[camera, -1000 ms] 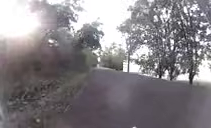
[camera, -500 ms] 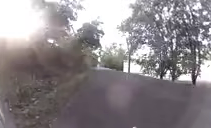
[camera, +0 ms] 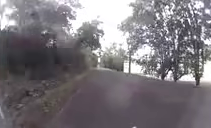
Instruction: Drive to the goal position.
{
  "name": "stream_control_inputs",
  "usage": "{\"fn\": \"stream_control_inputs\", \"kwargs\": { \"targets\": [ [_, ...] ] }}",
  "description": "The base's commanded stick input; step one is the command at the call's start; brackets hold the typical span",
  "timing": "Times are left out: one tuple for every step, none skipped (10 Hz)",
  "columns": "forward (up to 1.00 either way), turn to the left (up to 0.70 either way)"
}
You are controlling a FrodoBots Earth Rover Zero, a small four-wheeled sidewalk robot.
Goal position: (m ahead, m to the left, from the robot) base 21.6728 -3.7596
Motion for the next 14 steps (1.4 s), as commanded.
{"fn": "stream_control_inputs", "kwargs": {
  "targets": [
    [0.70, 0.00],
    [0.70, 0.00],
    [0.70, 0.00],
    [0.70, 0.00],
    [0.70, 0.00],
    [0.70, 0.00],
    [0.70, 0.00],
    [0.70, 0.00],
    [0.70, 0.00],
    [0.70, 0.00],
    [0.70, 0.00],
    [0.70, 0.00],
    [0.70, 0.00],
    [0.70, 0.00]
  ]
}}
